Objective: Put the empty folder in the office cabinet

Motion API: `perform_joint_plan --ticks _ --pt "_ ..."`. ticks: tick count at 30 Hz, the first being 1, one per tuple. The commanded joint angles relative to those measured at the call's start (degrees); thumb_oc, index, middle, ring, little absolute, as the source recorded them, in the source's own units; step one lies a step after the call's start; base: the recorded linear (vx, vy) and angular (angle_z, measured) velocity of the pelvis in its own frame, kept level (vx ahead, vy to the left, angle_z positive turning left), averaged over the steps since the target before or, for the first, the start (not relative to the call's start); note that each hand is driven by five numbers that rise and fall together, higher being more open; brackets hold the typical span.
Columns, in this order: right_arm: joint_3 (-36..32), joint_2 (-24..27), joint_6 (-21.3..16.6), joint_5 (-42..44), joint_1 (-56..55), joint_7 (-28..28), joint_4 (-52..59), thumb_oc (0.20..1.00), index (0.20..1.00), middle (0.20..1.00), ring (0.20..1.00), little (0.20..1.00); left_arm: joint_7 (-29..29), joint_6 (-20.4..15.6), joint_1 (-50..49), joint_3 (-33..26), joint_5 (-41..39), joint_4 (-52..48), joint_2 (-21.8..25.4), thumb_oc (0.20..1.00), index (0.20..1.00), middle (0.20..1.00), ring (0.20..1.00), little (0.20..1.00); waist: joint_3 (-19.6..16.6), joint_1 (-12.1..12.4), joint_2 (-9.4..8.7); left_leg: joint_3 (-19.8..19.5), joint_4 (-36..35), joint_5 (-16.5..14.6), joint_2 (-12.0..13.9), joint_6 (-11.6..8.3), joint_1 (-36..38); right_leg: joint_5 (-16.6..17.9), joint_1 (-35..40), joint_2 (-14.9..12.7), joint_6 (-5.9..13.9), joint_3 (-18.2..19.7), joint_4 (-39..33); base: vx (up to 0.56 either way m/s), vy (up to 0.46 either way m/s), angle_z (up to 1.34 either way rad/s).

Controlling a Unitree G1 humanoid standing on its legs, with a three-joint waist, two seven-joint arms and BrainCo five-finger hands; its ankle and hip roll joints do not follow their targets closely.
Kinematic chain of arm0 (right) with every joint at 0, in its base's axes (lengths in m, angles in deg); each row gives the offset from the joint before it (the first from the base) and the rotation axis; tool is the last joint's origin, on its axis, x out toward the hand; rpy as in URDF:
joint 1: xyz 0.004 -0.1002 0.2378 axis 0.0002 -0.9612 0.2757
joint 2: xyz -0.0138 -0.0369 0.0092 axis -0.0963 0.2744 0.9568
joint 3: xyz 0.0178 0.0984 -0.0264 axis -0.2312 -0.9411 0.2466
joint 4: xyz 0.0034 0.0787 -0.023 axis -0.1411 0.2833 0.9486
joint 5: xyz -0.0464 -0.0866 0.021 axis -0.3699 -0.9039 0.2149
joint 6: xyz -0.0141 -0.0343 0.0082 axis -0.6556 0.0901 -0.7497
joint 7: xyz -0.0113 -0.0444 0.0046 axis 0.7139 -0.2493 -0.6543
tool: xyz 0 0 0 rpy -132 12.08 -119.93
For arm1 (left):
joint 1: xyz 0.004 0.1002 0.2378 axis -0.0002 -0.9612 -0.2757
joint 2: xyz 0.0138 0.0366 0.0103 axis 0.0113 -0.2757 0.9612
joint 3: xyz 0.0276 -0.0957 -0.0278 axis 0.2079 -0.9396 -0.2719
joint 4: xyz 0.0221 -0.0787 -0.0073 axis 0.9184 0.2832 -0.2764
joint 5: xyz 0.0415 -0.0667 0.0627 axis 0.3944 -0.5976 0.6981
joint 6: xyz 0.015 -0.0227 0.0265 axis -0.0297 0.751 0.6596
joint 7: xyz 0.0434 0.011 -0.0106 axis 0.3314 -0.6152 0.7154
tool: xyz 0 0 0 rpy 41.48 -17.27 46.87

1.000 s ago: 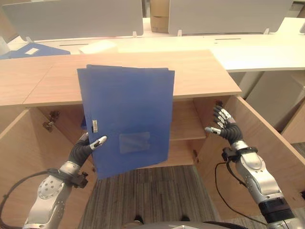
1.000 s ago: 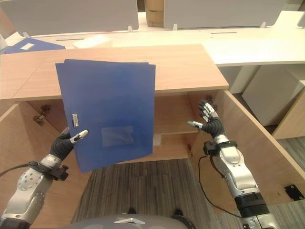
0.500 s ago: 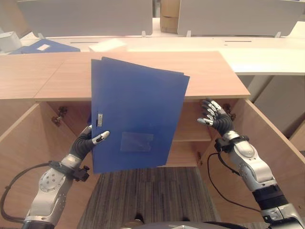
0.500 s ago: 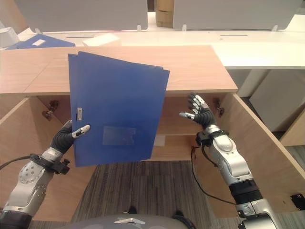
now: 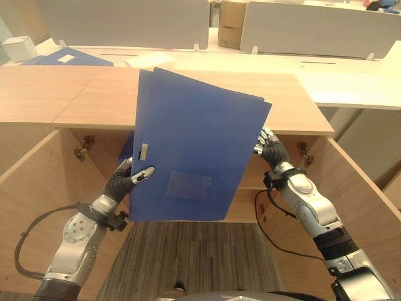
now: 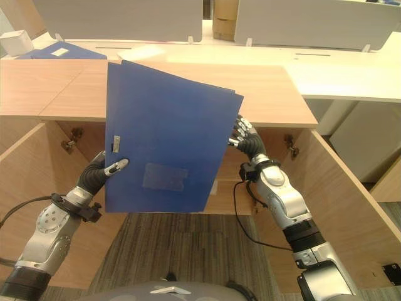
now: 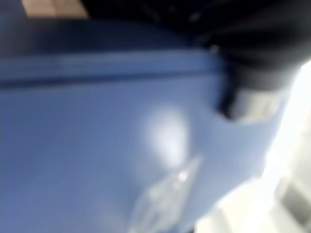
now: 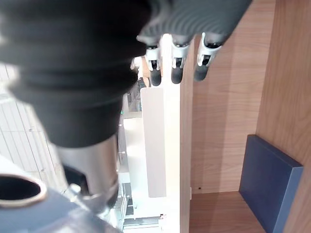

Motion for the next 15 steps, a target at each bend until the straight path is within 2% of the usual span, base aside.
perform_joint_plan --ticks 1,8,15 --pt "-0.4 -0.9 -1.5 3.5 7.0 -0.6 0.1 1.0 1.0 1.0 1.0 1.0 1.0 -4.1 7.7 0.0 -0.5 -0.5 1.6 0.2 0.2 0.2 0.2 0.2 -0.1 0.8 -0.56 -0.1 0.0 -4.4 -3.1 2.51 1.5 0.6 2.0 -2.7 4.18 0.4 0.1 0.0 0.0 0.0" --pt "1.7 -2.4 -1.1 3.2 8.0 -1.2 -0.1 1.0 1.0 1.0 1.0 1.0 4.6 -4.2 8.8 1.5 2.0 0.2 1.0 0.2 0.2 0.2 0.2 0.2 -0.2 0.8 -0.46 -0.1 0.0 -4.4 -3.0 2.47 1.6 0.5 2.1 -2.7 4.01 0.3 0.1 0.0 0.0 0.0" --pt "0.0 -0.7 -0.1 2.9 6.0 -0.9 1.1 1.0 1.0 1.0 1.0 1.0 11.8 -8.7 6.0 -2.0 7.0 1.3 2.0 0.2 0.2 0.2 0.2 0.2 -0.3 1.2 -0.72 -0.4 0.0 -4.4 -3.0 2.42 1.5 0.4 2.2 -2.6 3.93 0.2 0.1 0.0 0.0 0.0"
